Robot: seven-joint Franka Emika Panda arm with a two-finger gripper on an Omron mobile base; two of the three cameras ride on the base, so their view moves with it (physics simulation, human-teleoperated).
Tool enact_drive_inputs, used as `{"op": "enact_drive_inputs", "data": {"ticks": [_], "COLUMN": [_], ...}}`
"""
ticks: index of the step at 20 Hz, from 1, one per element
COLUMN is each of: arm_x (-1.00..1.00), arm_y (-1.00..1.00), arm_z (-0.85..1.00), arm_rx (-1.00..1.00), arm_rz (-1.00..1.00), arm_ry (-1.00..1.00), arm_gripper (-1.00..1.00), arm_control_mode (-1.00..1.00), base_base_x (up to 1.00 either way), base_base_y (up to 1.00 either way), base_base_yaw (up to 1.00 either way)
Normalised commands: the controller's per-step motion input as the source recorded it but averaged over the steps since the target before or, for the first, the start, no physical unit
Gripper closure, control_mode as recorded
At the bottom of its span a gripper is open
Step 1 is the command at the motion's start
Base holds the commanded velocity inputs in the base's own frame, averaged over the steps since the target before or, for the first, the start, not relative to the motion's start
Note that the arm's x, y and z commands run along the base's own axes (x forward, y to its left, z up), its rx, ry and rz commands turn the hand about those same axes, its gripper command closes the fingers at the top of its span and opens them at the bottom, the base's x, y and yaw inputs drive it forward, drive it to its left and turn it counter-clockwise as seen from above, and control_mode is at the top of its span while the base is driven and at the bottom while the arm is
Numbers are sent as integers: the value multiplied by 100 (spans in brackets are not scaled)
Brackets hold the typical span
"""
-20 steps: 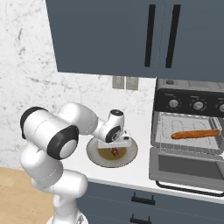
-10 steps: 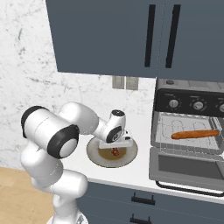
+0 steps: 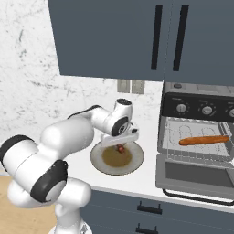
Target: Pick up the kebab skewer and baguette bread, and place them inside the toaster oven. Close the toaster oven door and start by setting the timer.
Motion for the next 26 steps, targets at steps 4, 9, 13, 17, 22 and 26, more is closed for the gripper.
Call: {"op": "enact_drive_inputs", "data": {"ticks": [4,9,13,17,22,26], "arm_x": [-54,-87,-98,-73,-27,-9], "arm_y": [-3,-14,-44,-69,-98,-86], "arm_z": [98,69,31,27,42,51], "arm_rx": [2,0,0,0,1,-6], "arm_rz": [29,39,48,43,38,35], "arm_ry": [1,0,-3,-10,-23,-44], "arm_gripper": [100,100,100,100,100,100], "arm_control_mode": [-100,-100,-100,-100,-100,-100], "base_base_x": [0,0,0,0,0,0], "base_base_y": [0,0,0,0,0,0], "base_base_yaw": [0,0,0,0,0,0]}}
